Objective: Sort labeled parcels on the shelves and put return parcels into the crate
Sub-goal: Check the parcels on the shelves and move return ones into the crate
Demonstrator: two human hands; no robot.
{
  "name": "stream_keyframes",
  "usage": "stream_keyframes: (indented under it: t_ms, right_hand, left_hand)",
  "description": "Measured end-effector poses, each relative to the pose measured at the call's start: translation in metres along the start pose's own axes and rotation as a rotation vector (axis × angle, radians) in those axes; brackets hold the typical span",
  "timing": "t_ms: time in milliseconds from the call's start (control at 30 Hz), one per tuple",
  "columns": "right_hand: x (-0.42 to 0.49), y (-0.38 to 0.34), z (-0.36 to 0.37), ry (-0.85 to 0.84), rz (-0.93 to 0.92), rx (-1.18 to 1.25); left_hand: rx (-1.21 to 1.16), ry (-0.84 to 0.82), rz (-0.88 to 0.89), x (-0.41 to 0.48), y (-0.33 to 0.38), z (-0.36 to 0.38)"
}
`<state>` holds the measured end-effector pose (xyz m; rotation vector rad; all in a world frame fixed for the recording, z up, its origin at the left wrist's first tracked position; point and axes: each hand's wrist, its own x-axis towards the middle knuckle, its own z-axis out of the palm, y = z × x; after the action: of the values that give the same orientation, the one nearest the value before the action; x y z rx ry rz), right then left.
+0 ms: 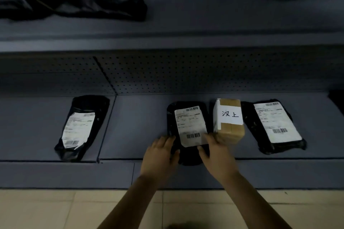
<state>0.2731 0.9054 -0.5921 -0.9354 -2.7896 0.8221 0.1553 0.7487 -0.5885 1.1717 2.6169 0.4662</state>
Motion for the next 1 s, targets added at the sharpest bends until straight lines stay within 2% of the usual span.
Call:
stream_keyframes:
  t_ms: [200, 267, 500, 700, 867, 1000]
  right_hand:
    - [0.027, 0.015, 0.036, 0.024, 0.098, 0.143]
    - [0.031, 0.015, 0.039, 0.005, 0.125, 0.260]
    - [0.027, 0.006, 0.033, 0.022, 0.169, 0.557]
    - [0.016, -0.006, 0.013, 0.132, 0.089, 0.703]
    - [0.005, -0.019, -0.006, 0.196, -0.003, 0.766]
    - [0.000, -0.027, -0.012, 0.207, -0.047, 0.788]
  left_hand:
    - [-0.435, -0.025, -0.166, 0.031, 0.005, 0.035]
    - [-0.561, -0.024, -0.228, 0.038, 0.009, 0.042]
    - [-0.864, 0.117, -0.271, 0.035, 0.014, 0.043]
    - [-1.060, 0.288, -0.190, 0.018, 0.019, 0.022]
    - [-1.066, 0.371, -0.079, 0.007, 0.024, -0.004]
    - [-1.052, 0.388, -0.073, 0.000, 0.024, -0.011]
